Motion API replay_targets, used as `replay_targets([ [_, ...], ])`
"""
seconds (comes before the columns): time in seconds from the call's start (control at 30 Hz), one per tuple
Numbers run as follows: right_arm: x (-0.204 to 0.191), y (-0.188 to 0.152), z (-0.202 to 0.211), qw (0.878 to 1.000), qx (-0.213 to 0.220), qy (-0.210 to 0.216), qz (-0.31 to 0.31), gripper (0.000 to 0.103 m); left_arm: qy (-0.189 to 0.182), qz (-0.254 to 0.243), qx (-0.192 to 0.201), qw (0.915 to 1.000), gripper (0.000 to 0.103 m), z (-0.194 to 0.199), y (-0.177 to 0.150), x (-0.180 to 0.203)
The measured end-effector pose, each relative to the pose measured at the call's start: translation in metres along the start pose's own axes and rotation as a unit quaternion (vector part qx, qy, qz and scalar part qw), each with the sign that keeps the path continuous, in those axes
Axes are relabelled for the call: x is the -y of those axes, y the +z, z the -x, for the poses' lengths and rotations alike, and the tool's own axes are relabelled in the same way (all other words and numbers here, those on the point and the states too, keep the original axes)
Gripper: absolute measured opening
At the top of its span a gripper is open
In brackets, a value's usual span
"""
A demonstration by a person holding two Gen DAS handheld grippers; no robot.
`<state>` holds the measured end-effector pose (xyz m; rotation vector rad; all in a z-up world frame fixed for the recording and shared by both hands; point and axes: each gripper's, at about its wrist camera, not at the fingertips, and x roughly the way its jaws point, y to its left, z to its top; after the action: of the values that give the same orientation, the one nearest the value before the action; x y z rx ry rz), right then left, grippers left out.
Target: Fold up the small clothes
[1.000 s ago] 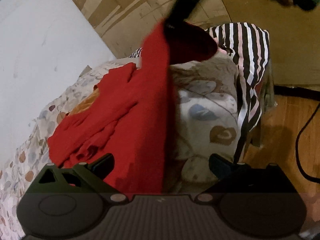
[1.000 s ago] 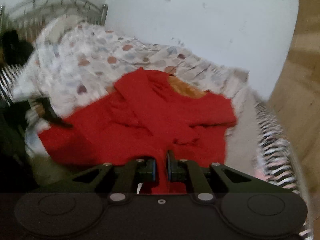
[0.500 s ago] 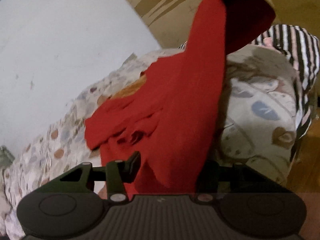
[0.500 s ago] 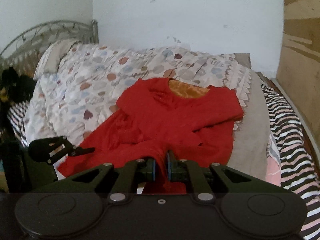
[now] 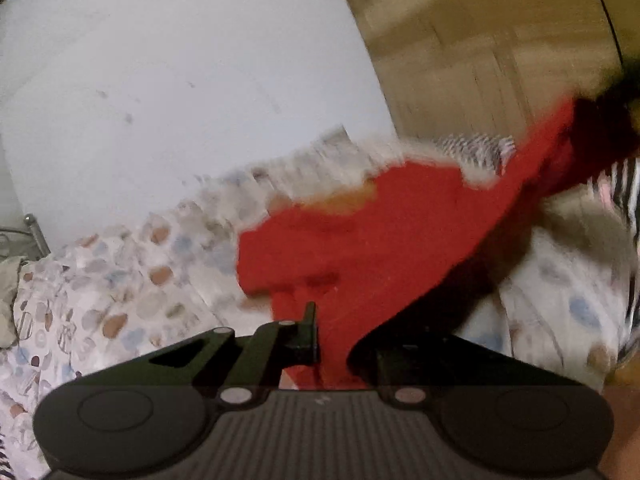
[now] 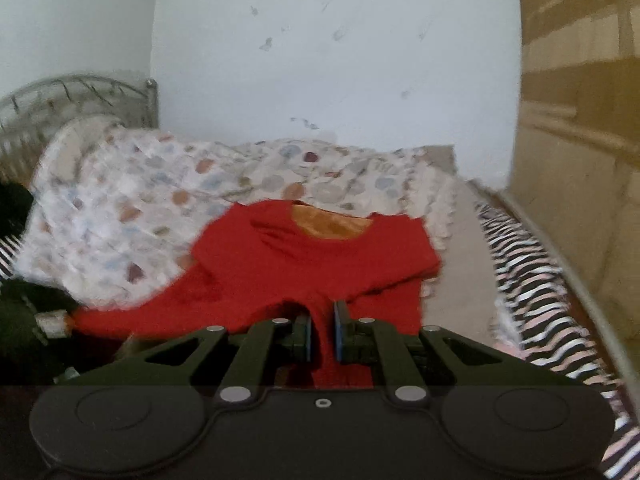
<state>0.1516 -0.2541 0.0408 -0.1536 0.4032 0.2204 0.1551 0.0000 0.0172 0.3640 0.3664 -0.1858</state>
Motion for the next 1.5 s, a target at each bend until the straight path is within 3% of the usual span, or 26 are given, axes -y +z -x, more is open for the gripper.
replay_targets([
  [0.17,-0.041,-0.034,0.018,0.992,0.076,-0.07,0.072,0.01,0.028,0.003,0.069,0.9972,0.005,0.02,0.01,-0.013],
  [0.23,-0.047,-0.043,0.026,0.988,0.11,-0.095,0.059,0.01,0.032,-0.007,0.088,0.9956,0.005,0.03,0.012,-0.012],
  [0.37,-0.045,-0.053,0.047,0.983,0.147,-0.109,0.01,0.006,0.032,-0.038,0.103,0.9934,0.005,0.057,0.014,-0.005],
  [0.53,-0.05,-0.062,0.09,0.972,0.197,-0.126,0.038,0.004,0.022,-0.066,0.113,0.9912,0.005,0.098,0.017,0.004],
  [0.73,-0.053,-0.073,0.157,0.965,0.23,-0.117,0.055,0.003,0.008,-0.102,0.124,0.987,0.005,0.176,0.021,0.02],
  [0.93,-0.059,-0.083,0.205,0.962,0.239,-0.107,0.073,0.003,-0.013,-0.105,0.091,0.9902,0.006,0.208,0.011,0.032],
  [1.17,-0.062,-0.081,0.2,0.96,0.26,-0.088,0.06,0.003,-0.023,-0.071,0.044,0.9963,0.006,0.199,-0.01,0.037],
  [1.33,-0.063,-0.072,0.196,0.956,0.276,-0.076,0.066,0.003,-0.012,-0.073,0.027,0.9969,0.008,0.2,-0.026,0.045],
  [1.5,-0.065,-0.069,0.193,0.954,0.283,-0.071,0.07,0.003,0.032,-0.09,0.001,0.9954,0.022,0.192,-0.047,0.049],
])
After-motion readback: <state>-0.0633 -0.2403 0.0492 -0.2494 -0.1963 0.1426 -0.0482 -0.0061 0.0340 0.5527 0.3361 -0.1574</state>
